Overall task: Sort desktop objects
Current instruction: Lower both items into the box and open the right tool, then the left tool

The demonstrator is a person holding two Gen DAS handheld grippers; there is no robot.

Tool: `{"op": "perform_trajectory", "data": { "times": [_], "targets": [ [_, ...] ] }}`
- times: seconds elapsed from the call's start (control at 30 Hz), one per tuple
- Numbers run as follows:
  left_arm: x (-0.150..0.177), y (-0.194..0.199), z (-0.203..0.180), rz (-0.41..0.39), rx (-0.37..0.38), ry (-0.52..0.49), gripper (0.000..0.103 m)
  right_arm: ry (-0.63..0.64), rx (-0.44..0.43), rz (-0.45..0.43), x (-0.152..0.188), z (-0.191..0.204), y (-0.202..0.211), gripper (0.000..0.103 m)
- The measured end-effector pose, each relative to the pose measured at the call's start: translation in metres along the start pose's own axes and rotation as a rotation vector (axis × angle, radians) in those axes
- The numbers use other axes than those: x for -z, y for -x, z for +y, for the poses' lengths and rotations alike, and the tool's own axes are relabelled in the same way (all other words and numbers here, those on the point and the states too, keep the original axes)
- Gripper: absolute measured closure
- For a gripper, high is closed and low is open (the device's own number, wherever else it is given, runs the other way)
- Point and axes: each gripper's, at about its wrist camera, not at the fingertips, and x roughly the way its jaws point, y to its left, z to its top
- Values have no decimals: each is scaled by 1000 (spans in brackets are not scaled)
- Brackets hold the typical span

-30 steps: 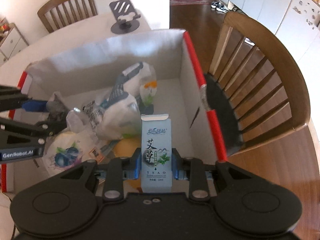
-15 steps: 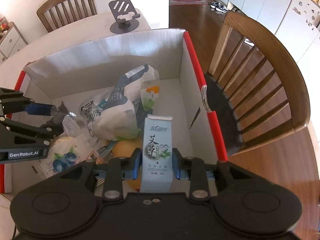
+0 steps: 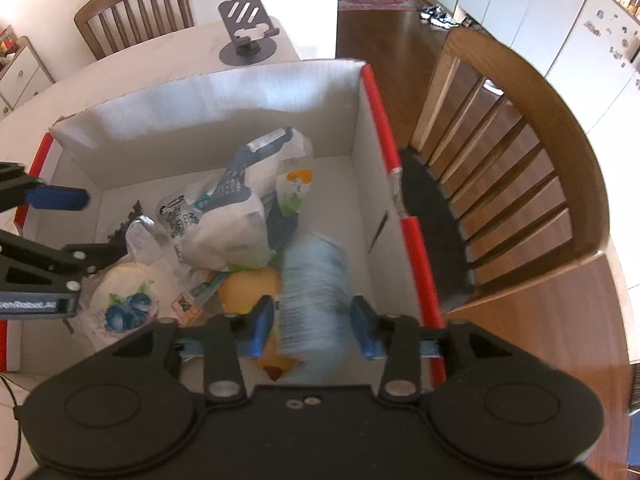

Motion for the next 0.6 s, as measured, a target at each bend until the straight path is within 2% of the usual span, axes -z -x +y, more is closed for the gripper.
{"op": "perform_trajectory", "data": {
  "times": [0.2,0.6],
  "targets": [
    [4,16,10,-37,17,60,31,-32,-9,-13,4,-13,12,56],
    [22,55,0,-94,80,89,31,-1,-65,-47,12,3,36,54]
  ]
}}
